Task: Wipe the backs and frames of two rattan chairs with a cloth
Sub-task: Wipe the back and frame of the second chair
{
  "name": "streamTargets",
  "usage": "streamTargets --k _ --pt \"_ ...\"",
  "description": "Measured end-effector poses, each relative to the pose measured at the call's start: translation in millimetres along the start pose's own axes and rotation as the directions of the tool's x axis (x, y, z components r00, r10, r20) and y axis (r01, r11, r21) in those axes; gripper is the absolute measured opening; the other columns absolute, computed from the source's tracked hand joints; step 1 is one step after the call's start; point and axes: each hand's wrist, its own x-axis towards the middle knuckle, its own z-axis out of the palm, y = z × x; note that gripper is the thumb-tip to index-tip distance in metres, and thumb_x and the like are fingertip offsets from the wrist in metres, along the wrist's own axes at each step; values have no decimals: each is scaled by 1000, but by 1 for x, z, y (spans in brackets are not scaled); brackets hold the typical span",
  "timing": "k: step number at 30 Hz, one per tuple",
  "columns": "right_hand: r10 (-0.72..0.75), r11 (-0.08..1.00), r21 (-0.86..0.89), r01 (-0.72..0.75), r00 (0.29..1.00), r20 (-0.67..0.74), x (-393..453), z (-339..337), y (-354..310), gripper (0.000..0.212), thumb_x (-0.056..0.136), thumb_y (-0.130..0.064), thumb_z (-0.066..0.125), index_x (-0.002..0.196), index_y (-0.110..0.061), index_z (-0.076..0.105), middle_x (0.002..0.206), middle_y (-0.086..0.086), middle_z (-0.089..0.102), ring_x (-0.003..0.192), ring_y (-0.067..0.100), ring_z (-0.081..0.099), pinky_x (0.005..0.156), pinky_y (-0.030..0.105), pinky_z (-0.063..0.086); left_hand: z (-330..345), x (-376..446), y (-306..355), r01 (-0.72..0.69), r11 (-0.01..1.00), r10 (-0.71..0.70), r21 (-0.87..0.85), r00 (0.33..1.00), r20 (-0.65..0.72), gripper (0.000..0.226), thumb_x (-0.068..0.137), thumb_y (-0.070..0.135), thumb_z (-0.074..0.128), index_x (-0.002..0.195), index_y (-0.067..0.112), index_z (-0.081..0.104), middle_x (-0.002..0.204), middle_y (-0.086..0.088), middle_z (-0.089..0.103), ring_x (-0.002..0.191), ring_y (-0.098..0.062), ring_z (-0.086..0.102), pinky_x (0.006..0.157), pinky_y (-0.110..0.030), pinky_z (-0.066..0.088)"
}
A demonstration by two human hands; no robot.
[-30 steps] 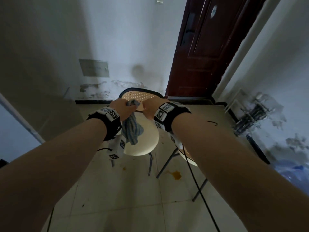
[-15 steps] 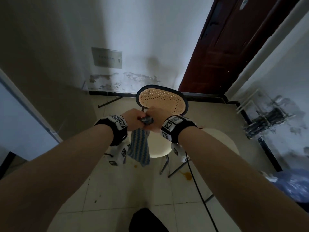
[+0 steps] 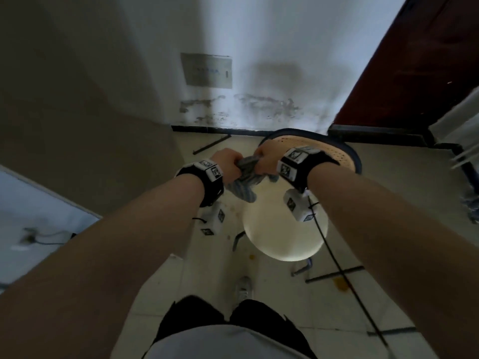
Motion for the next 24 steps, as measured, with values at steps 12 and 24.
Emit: streamTargets --k 12,24 --pt "-9 999 48 14 996 -91 137 -44 -26 18 83 -6 60 96 -19 57 99 7 60 88 25 58 68 32 48 -67 120 -61 186 936 -190 -300 982 16 19 93 2 51 102 4 68 120 -20 66 113 -35 61 77 -29 45" --pt "29 999 37 -18 942 -334 205 -74 -11 25 81 -26 66 105 -21 64 107 0 63 94 17 59 75 28 50 -96 227 -59 165 904 -130 -394 985 114 37 102 15 51 136 2 56 139 -20 56 123 -32 57 105 -39 46"
